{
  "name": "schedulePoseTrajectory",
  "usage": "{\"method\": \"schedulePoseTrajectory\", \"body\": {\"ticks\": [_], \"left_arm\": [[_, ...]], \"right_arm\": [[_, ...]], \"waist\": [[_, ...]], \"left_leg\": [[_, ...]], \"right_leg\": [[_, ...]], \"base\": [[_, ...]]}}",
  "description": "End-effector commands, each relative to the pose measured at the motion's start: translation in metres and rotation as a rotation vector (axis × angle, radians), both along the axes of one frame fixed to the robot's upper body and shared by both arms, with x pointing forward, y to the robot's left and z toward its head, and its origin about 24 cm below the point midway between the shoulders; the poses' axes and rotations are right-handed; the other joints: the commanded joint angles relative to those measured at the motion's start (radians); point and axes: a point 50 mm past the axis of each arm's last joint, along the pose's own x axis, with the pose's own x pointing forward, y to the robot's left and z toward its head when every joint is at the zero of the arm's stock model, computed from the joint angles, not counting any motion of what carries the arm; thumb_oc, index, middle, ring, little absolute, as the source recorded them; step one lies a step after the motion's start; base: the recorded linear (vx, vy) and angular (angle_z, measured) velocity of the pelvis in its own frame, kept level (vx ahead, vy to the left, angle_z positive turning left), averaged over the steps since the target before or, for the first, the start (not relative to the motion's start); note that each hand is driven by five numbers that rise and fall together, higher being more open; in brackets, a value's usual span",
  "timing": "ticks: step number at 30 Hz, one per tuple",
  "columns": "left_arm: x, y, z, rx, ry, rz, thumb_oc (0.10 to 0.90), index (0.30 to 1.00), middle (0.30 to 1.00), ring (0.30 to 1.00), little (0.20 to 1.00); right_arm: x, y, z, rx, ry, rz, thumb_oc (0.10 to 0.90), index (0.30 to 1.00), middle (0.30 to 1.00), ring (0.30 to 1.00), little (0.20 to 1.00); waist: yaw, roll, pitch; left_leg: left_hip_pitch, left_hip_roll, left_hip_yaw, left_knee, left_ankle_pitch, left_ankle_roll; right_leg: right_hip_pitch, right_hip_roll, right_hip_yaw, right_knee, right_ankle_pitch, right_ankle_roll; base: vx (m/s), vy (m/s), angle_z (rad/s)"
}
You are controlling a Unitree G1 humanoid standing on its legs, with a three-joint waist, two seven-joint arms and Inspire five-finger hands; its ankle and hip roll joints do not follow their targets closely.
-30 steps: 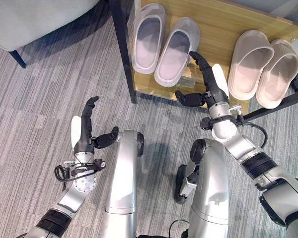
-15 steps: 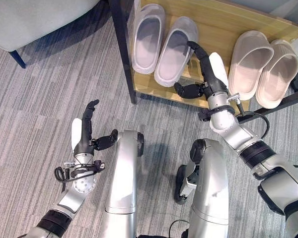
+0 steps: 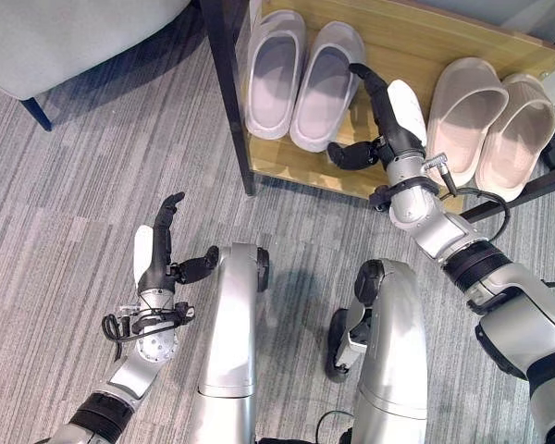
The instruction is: Arrange the slippers neatly on the shoe rack.
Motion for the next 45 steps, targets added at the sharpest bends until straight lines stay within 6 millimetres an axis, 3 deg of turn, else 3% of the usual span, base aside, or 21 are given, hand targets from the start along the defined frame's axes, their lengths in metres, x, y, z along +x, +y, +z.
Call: {"method": "schedulePoseTrajectory", "body": {"ticks": [1, 6, 9, 14, 20, 21, 22, 24, 29, 30, 31, 32, 33, 35, 36, 40, 41, 42, 43, 44, 45], "left_arm": [[0.001, -0.026, 0.025, -0.044, -0.151, -0.124, 0.8, 0.9, 0.9, 0.9, 0.9], [-0.001, -0.023, 0.025, -0.044, -0.163, -0.106, 0.8, 0.9, 0.9, 0.9, 0.9], [-0.003, -0.022, 0.024, -0.043, -0.174, -0.094, 0.8, 0.9, 0.9, 0.9, 0.9], [-0.003, -0.022, 0.021, -0.061, -0.165, -0.088, 0.8, 0.9, 0.9, 0.9, 0.9], [-0.004, -0.022, 0.019, -0.078, -0.161, -0.073, 0.8, 0.9, 0.9, 0.9, 0.9], [-0.005, -0.018, 0.019, -0.077, -0.164, -0.055, 0.8, 0.9, 0.9, 0.9, 0.9], [-0.005, -0.018, 0.019, -0.075, -0.163, -0.057, 0.8, 0.9, 0.9, 0.9, 0.9], [-0.005, -0.013, 0.021, -0.069, -0.162, -0.042, 0.8, 0.9, 0.9, 0.9, 0.9], [0.002, -0.012, 0.032, -0.041, -0.196, -0.047, 0.8, 0.9, 0.9, 0.9, 0.9], [0.008, -0.013, 0.046, -0.018, -0.247, -0.065, 0.8, 0.9, 0.9, 0.9, 0.9], [0.009, -0.013, 0.047, -0.017, -0.248, -0.068, 0.8, 0.9, 0.9, 0.9, 0.9], [0.016, -0.017, 0.067, 0.019, -0.318, -0.106, 0.8, 0.9, 0.9, 0.9, 0.9], [0.017, -0.017, 0.068, 0.02, -0.319, -0.108, 0.8, 0.9, 0.9, 0.9, 0.9], [0.021, -0.03, 0.089, 0.053, -0.39, -0.203, 0.8, 0.9, 0.9, 0.9, 0.9], [0.02, -0.033, 0.089, 0.049, -0.387, -0.225, 0.8, 0.9, 0.9, 0.9, 0.9], [0.012, -0.048, 0.056, 0.029, -0.238, -0.342, 0.8, 0.9, 0.9, 0.9, 0.9], [0.012, -0.048, 0.056, 0.029, -0.238, -0.342, 0.8, 0.9, 0.9, 0.9, 0.9], [0.007, -0.053, 0.033, 0.004, -0.14, -0.368, 0.8, 0.9, 0.9, 0.9, 0.9], [0.007, -0.053, 0.033, 0.004, -0.14, -0.368, 0.8, 0.9, 0.9, 0.9, 0.9], [0.001, -0.054, 0.013, -0.001, -0.059, -0.382, 0.8, 0.9, 0.9, 0.9, 0.9], [0.001, -0.054, 0.013, -0.001, -0.058, -0.383, 0.8, 0.9, 0.9, 0.9, 0.9]], "right_arm": [[-0.016, 0.013, 0.067, 0.05, -0.279, 0.077, 0.8, 0.9, 0.9, 0.9, 0.9], [-0.03, -0.003, 0.067, 0.055, -0.399, 0.021, 0.8, 0.9, 0.9, 0.9, 0.9], [-0.038, -0.011, 0.079, 0.093, -0.498, -0.009, 0.8, 0.9, 0.9, 0.9, 0.9], [-0.042, -0.009, 0.078, 0.12, -0.499, 0.016, 0.8, 0.9, 0.9, 0.9, 0.9], [-0.062, -0.006, 0.081, 0.141, -0.58, 0.089, 0.8, 0.9, 0.9, 0.9, 0.9], [-0.086, -0.004, 0.082, 0.188, -0.653, 0.193, 0.8, 0.9, 0.9, 0.9, 0.9], [-0.088, -0.005, 0.081, 0.189, -0.653, 0.191, 0.8, 0.9, 0.9, 0.9, 0.9], [-0.125, -0.006, 0.075, 0.209, -0.727, 0.298, 0.8, 0.9, 0.9, 0.9, 0.9], [-0.158, -0.007, 0.061, 0.273, -0.699, 0.445, 0.8, 0.9, 0.9, 0.9, 0.9], [-0.163, -0.008, 0.051, 0.301, -0.64, 0.494, 0.8, 0.9, 0.9, 0.9, 0.9], [-0.163, -0.009, 0.052, 0.302, -0.64, 0.495, 0.8, 0.9, 0.9, 0.9, 0.9], [-0.165, -0.012, 0.041, 0.327, -0.578, 0.522, 0.8, 0.9, 0.9, 0.9, 0.9], [-0.166, -0.013, 0.041, 0.327, -0.579, 0.522, 0.8, 0.9, 0.9, 0.9, 0.9], [-0.164, -0.02, 0.008, 0.431, -0.415, 0.52, 0.8, 0.9, 0.9, 0.9, 0.9], [-0.166, -0.021, 0.001, 0.458, -0.388, 0.525, 0.8, 0.9, 0.9, 0.9, 0.9], [-0.16, -0.023, -0.07, 0.622, -0.036, 0.474, 0.8, 0.9, 0.9, 0.9, 0.9], [-0.16, -0.023, -0.07, 0.623, -0.035, 0.474, 0.8, 0.9, 0.9, 0.9, 0.9], [-0.163, -0.027, -0.109, 0.68, 0.131, 0.4, 0.8, 0.9, 0.9, 0.9, 0.9], [-0.163, -0.027, -0.109, 0.68, 0.131, 0.4, 0.8, 0.9, 0.9, 0.9, 0.9], [-0.166, -0.028, -0.133, 0.701, 0.229, 0.356, 0.8, 0.9, 0.9, 0.9, 0.9], [-0.166, -0.028, -0.133, 0.702, 0.23, 0.356, 0.8, 0.9, 0.9, 0.9, 0.9]], "waist": [[0.052, 0.006, -0.041], [0.043, 0.007, -0.041], [0.039, 0.013, -0.041], [0.037, 0.01, -0.041], [0.027, 0.006, -0.041], [0.008, 0.0, -0.041], [0.009, -0.001, -0.041], [-0.018, -0.023, -0.041], [-0.051, -0.039, -0.041], [-0.061, -0.045, -0.041], [-0.06, -0.047, -0.041], [-0.072, -0.046, -0.041], [-0.071, -0.045, -0.041], [-0.098, -0.019, -0.057], [-0.105, -0.014, -0.074], [-0.121, -0.008, -0.151], [-0.121, -0.008, -0.15], [-0.126, -0.013, -0.178], [-0.127, -0.013, -0.177], [-0.129, -0.021, -0.203], [-0.129, -0.021, -0.2]], "left_leg": [[-0.026, -0.044, -0.002, -0.001, -0.074, 0.06], [-0.026, -0.044, 0.005, -0.002, -0.069, 0.062], [-0.026, -0.047, 0.006, 0.001, -0.065, 0.063], [-0.026, -0.049, 0.006, 0.003, -0.062, 0.061], [-0.026, -0.051, 0.009, -0.001, -0.057, 0.06], [-0.026, -0.052, 0.014, -0.004, -0.053, 0.06], [-0.026, -0.052, 0.015, -0.004, -0.052, 0.06], [-0.026, -0.052, 0.03, -0.011, -0.048, 0.059], [-0.026, -0.053, 0.053, -0.056, -0.031, 0.059], [-0.026, -0.05, 0.076, -0.141, -0.019, 0.062], [-0.026, -0.051, 0.078, -0.149, -0.011, 0.063], [-0.026, -0.057, 0.086, -0.237, 0.025, 0.061], [-0.026, -0.059, 0.086, -0.244, 0.031, 0.061], [-0.026, -0.075, 0.066, -0.35, 0.107, 0.058], [-0.025, -0.07, 0.067, -0.38, 0.122, 0.06], [0.123, -0.035, 0.056, -0.586, 0.189, 0.06], [0.127, -0.036, 0.055, -0.592, 0.194, 0.06], [0.255, -0.012, 0.056, -0.733, 0.226, 0.057], [0.257, -0.013, 0.055, -0.739, 0.231, 0.057], [0.35, -0.003, 0.057, -0.828, 0.245, 0.06], [0.358, -0.003, 0.057, -0.834, 0.247, 0.06]], "right_leg": [[-0.041, -0.027, -0.018, -0.011, -0.009, -0.08], [-0.041, -0.024, -0.017, -0.011, -0.009, -0.082], [-0.041, -0.02, -0.019, -0.005, -0.013, -0.079], [-0.041, -0.021, -0.018, -0.001, -0.015, -0.081], [-0.041, -0.023, -0.017, 0.0, -0.018, -0.081], [-0.041, -0.019, -0.012, -0.002, -0.017, -0.082], [-0.041, -0.02, -0.011, -0.001, -0.017, -0.082], [-0.041, -0.013, -0.001, -0.007, -0.018, -0.085], [-0.041, 0.003, 0.005, -0.056, -0.007, -0.088], [-0.041, 0.011, 0.004, -0.133, 0.009, -0.09], [-0.041, 0.011, 0.005, -0.14, 0.015, -0.09], [-0.033, 0.017, 0.005, -0.224, 0.039, -0.089], [-0.031, 0.015, 0.003, -0.231, 0.044, -0.089], [-0.003, 0.007, -0.019, -0.327, 0.065, -0.078], [0.002, 0.001, -0.028, -0.361, 0.072, -0.078], [0.141, -0.014, -0.051, -0.571, 0.122, -0.068], [0.145, -0.014, -0.052, -0.577, 0.126, -0.069], [0.267, -0.025, -0.063, -0.726, 0.16, -0.059], [0.27, -0.025, -0.064, -0.732, 0.165, -0.06], [0.356, -0.031, -0.071, -0.837, 0.181, -0.056], [0.363, -0.031, -0.071, -0.843, 0.184, -0.057]], "base": [[0.0, 0.0, 0.0], [0.0, 0.0, 0.0], [0.0, 0.0, 0.0], [0.0, -0.01, 0.04], [0.0, -0.005, 0.01], [0.0, 0.0, 0.0], [0.01, -0.046, 0.06], [0.02, -0.054, 0.06], [0.0, -0.032, -0.02], [-0.07, -0.016, -0.06], [-0.15, -0.04, -0.08], [-0.11, -0.028, -0.09], [-0.12, -0.047, -0.09], [-0.07, 0.014, 0.13], [-0.05, 0.06, 0.29], [-0.03, 0.063, 0.03], [-0.06, 0.045, -0.14], [-0.05, 0.027, -0.11], [-0.02, 0.036, -0.02], [0.0, 0.006, 0.09], [0.05, 0.026, 0.07]]}}
